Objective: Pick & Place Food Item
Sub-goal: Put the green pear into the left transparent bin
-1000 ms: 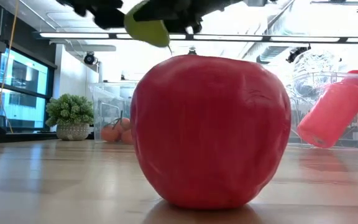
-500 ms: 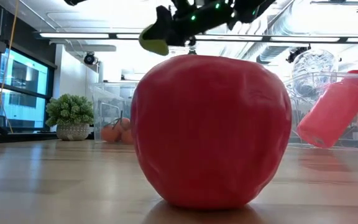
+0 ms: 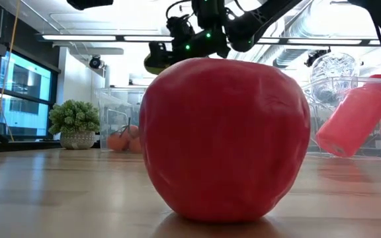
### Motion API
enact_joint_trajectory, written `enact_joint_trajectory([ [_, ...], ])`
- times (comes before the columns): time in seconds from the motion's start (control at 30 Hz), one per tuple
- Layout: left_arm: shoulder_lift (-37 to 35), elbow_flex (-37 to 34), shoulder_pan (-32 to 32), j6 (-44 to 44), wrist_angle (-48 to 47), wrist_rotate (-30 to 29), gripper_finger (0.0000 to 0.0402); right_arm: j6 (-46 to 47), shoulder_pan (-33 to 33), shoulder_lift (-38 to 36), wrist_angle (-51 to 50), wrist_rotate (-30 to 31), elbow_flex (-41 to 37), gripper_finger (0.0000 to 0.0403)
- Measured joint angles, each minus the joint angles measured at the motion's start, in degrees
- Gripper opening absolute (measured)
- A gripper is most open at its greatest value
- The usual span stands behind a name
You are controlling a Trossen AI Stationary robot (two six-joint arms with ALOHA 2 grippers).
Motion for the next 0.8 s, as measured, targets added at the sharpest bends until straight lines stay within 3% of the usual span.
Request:
enact_joint_trajectory([
  [0.13, 0.1, 0.0, 0.8, 3.1, 1.4, -0.1, 0.0389, 1.1, -0.6, -0.1, 0.1, -8.0, 0.1, 0.0345],
  [0.33, 0.2, 0.0, 2.0, 1.2, 0.9, -0.1, 0.0389, 3.8, -2.3, -0.1, -1.1, -15.7, 0.1, 0.0343],
  [0.8, 2.6, 0.0, 3.5, 8.8, 5.3, -0.1, 0.0389, 3.1, -3.0, -0.2, -3.9, -19.4, 0.0, 0.0353],
])
